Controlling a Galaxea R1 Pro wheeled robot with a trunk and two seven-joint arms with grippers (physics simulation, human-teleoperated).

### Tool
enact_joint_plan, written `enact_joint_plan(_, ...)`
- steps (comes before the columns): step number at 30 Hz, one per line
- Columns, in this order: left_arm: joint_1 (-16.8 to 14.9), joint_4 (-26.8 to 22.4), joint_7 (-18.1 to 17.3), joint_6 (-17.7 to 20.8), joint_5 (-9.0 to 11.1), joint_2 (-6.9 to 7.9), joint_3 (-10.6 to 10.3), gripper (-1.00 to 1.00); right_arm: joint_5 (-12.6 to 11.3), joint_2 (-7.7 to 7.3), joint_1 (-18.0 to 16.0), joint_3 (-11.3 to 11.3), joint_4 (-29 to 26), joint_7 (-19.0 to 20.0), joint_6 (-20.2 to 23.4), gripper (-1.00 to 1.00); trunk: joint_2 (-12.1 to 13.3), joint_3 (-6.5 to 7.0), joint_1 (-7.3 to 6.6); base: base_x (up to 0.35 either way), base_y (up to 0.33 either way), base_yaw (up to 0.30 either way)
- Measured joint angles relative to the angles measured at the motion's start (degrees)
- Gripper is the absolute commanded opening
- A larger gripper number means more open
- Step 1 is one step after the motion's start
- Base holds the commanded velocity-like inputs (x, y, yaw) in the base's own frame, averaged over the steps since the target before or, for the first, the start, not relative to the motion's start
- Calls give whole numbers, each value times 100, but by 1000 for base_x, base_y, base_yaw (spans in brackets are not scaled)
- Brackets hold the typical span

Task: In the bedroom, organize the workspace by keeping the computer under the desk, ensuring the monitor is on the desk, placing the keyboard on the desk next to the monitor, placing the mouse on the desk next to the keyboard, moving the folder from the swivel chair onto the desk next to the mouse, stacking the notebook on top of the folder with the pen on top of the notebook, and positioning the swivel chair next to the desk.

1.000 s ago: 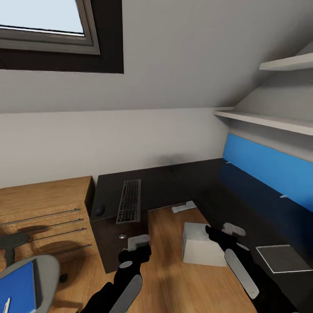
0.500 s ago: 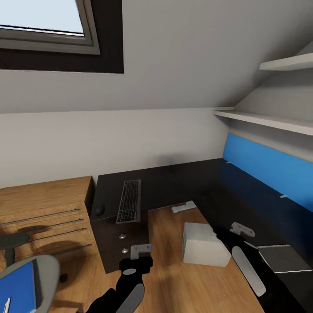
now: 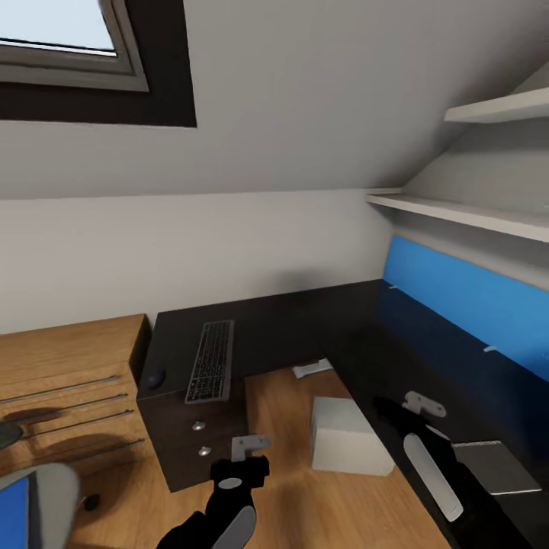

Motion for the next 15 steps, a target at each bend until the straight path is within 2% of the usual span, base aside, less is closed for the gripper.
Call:
enact_joint_plan(5,0,10,7,4,3,0,-106,100,4,3,0,-5,106,4,-274,100,-1,0,2,136,-127,-226)
enact_joint_plan(15,0,4,9,8,9,-1,-137,100,6,-13,0,-25,325,18,-391,100,0,0,2,20,-18,-267)
